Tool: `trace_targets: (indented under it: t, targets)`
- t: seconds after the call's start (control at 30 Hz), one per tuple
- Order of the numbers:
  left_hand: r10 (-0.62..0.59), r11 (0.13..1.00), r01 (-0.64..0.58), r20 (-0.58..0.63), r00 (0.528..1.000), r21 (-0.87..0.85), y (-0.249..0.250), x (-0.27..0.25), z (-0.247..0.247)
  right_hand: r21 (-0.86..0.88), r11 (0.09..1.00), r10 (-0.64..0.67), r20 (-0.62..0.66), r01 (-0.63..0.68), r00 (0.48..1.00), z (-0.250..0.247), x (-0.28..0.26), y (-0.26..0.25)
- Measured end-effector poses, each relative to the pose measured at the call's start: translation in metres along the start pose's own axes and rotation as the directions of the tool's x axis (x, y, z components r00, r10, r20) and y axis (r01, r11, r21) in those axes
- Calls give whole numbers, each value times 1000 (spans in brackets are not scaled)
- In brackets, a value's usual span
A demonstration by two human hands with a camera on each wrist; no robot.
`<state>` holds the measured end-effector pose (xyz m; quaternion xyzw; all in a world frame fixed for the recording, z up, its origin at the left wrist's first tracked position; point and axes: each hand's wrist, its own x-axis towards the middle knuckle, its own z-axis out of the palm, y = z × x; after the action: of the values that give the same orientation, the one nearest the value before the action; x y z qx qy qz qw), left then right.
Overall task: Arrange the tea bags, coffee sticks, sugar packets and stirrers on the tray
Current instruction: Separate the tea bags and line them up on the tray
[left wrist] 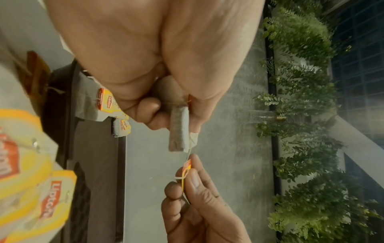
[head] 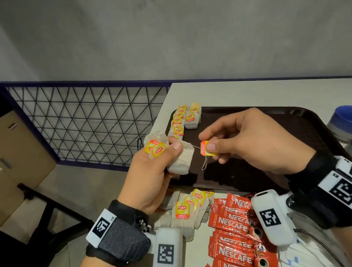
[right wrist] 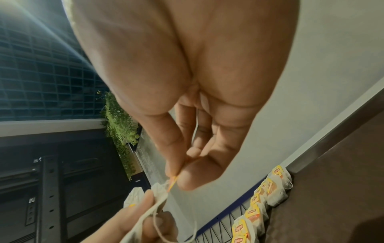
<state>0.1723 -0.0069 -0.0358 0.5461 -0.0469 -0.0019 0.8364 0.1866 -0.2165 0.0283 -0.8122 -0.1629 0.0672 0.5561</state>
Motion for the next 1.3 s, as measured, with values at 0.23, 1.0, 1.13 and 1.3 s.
trace_targets:
  t: [0.23, 1.0, 1.13, 1.3]
  targets:
    - [-12, 1000, 12, -94, 996, -8, 1, 2, -2, -27, 999, 38, -112, -42, 993, -2, 6, 10]
    - [-37, 988, 6, -205, 978, -151, 6, 3, -1, 107, 986, 79, 388, -130, 918, 10, -8, -8]
    - [-33, 991, 8, -179, 983, -136, 6, 2, 0, 103, 980, 117, 394, -170, 912, 15, -8, -10]
    - [-29, 993, 9, -172, 985, -116, 5, 0, 1, 76, 980, 127, 468, -183, 874, 21, -10, -12]
